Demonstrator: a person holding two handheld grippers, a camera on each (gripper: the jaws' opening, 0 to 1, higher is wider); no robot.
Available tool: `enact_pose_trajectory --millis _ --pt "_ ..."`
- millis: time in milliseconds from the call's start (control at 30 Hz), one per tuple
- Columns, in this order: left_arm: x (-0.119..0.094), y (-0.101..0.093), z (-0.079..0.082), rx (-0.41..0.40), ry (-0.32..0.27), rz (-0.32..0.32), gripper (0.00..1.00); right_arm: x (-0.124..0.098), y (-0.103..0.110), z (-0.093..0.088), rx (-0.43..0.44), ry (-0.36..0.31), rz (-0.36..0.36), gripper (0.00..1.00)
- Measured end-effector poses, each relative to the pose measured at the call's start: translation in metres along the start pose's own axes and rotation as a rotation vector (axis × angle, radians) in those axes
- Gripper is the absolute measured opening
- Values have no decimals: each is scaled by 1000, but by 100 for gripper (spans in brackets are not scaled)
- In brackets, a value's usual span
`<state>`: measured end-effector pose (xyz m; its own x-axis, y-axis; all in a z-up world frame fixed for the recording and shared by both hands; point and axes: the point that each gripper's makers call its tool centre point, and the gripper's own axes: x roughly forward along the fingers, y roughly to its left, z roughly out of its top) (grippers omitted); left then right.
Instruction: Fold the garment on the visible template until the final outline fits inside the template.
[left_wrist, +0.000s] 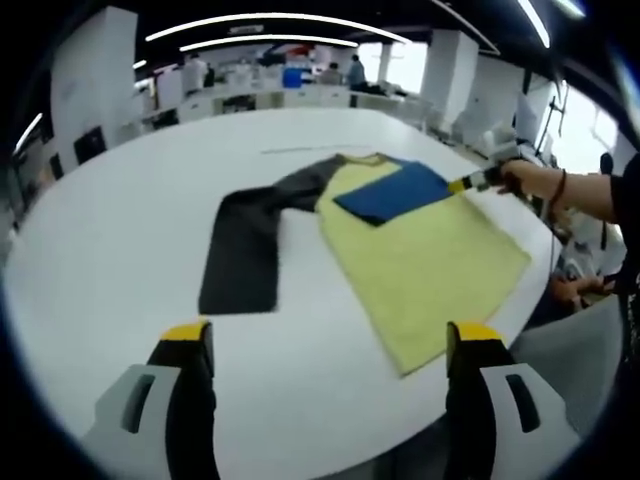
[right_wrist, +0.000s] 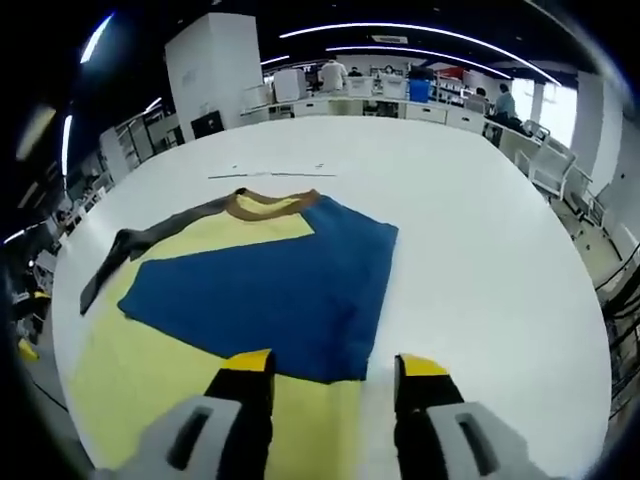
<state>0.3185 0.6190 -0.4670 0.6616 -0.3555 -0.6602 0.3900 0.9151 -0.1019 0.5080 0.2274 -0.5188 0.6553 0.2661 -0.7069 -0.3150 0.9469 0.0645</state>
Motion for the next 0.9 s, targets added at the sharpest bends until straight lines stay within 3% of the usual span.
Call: enact_pose_trajectory --millis 233,400,567,633,700,767,900 --pt "2 4 -1 -16 7 11 90 -14 26 17 -64 -54 58 64" --pt "5 10 -2 -63 -1 31 86 -25 41 15 -81 -56 101 77" --pt "8 19 -3 -109 -10 69 82 -38 55 13 -116 -77 138 85" --pt "8 27 -5 -55 26 119 80 -45 62 14 -117 -95 159 88" --pt "11 26 -2 -74 16 115 79 -51 66 16 -117 -113 173 89" --pt "14 27 2 -146 -16 112 75 -59 71 19 -143 -136 173 90" --pt "19 32 4 -157 -22 127 69 -74 75 26 -169 -181 170 91"
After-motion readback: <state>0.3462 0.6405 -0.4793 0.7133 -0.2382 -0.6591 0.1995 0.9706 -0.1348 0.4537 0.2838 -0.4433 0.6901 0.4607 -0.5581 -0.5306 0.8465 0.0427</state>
